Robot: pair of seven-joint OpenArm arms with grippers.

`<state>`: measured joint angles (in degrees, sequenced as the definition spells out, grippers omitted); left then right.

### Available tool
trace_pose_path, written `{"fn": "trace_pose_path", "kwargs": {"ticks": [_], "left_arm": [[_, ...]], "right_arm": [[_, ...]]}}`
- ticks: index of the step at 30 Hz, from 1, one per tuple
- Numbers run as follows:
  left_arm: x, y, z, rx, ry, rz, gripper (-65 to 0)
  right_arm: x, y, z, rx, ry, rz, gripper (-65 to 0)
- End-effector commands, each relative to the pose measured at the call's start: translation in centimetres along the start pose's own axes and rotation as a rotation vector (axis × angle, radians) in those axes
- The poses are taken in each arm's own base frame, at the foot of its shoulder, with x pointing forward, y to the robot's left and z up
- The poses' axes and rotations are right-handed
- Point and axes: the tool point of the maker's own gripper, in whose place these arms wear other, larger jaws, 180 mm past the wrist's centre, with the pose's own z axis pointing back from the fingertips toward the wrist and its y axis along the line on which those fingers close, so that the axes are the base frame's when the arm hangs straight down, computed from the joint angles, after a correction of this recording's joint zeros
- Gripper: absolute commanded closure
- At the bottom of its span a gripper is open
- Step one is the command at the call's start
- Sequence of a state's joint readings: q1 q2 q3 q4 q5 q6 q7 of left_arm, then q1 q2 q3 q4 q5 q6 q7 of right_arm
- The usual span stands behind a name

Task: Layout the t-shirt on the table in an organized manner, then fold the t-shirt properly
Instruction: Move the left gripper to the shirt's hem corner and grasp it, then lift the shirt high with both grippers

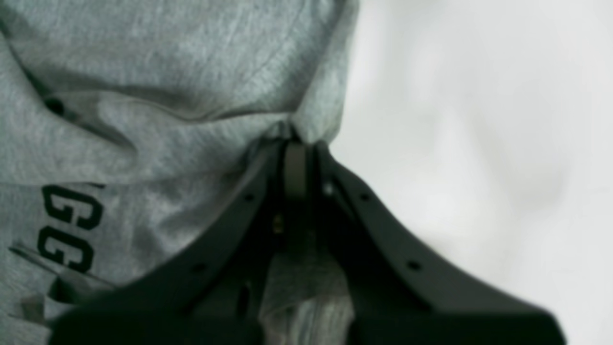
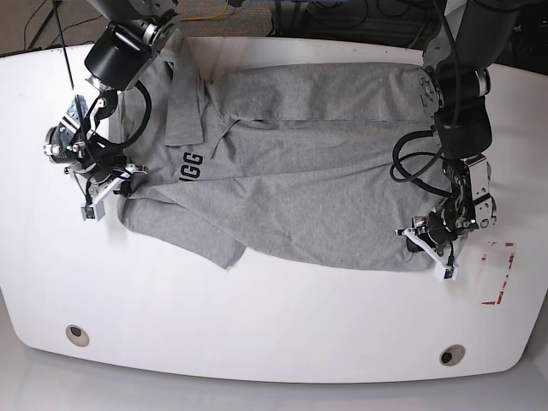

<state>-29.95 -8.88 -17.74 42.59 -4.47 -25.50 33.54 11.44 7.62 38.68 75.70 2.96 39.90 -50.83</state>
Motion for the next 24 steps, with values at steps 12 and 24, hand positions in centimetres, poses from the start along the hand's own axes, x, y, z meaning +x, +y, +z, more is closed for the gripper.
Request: {"fn": "trace_pose_path", "kwargs": {"ticks": [12,24], "left_arm": [[4.4,0.3,2.3,0.033,-0.104,-0.064,-0.8],[9.6,-1.0,6.7,0.028,-0.202,-0.117,-0.8]], "right_arm": [[5.4,-1.1,3.1,-0.07,-0.151,0.073,0.0],[8.3,-1.7,6.8,-0.163,-0.183,0.153,0.0]]}}
